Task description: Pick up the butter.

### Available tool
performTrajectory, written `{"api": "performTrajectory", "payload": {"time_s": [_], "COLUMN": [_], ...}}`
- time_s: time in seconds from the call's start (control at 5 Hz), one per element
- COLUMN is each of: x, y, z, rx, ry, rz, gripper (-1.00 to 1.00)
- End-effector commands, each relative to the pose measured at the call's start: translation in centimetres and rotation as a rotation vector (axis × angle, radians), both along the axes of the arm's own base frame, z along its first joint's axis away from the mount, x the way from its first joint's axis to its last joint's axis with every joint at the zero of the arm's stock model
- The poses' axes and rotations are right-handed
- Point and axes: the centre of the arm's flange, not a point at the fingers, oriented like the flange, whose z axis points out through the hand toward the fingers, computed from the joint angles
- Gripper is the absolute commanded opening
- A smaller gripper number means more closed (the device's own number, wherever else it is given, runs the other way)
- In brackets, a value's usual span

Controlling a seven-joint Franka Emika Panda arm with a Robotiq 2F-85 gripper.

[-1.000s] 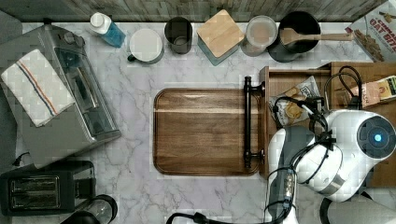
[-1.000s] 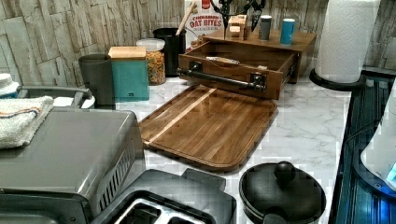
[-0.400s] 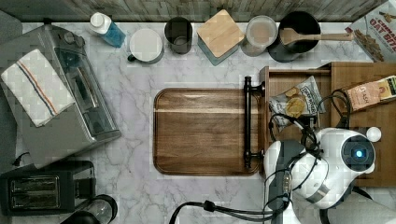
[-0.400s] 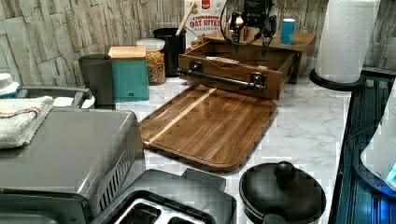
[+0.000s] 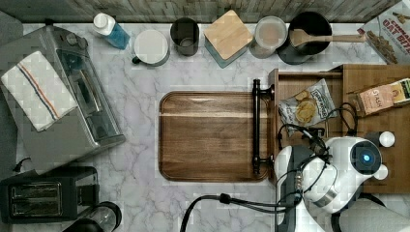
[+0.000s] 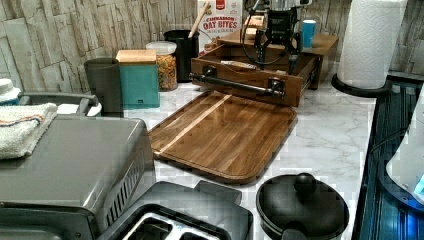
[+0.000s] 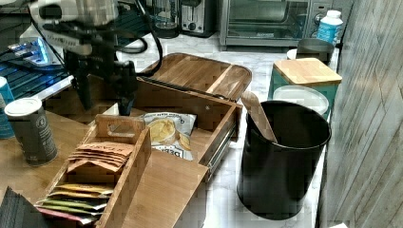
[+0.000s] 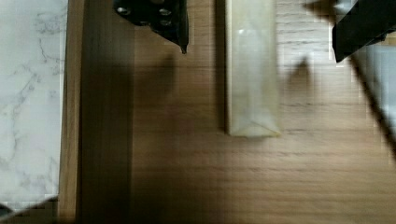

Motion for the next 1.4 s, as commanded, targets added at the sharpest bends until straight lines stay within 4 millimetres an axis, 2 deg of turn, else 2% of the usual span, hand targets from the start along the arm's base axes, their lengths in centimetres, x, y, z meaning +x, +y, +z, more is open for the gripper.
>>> {"api": "performTrajectory", "payload": {"time_s": [0.2,0.4,0.8,1.0,1.2,1.4], "x": [0.9,0.7,0.6,0.4,0.8,1.7], "y": [-3.5,-3.4,-3.4,-2.8,-3.5,-2.4], "z": [1.1,1.9,1.4,2.6,6.9,13.1], "rx": [-0.041,-0.043,-0.041,-0.062,-0.126,-0.181], "ry": [-0.139,-0.128,-0.143,-0.154,-0.222,-0.19], "rz": [-0.085,-0.075,-0.051,0.011,0.164,0.173], "gripper": [1.0,-1.0,-1.0,-1.0,-1.0,-1.0]}}
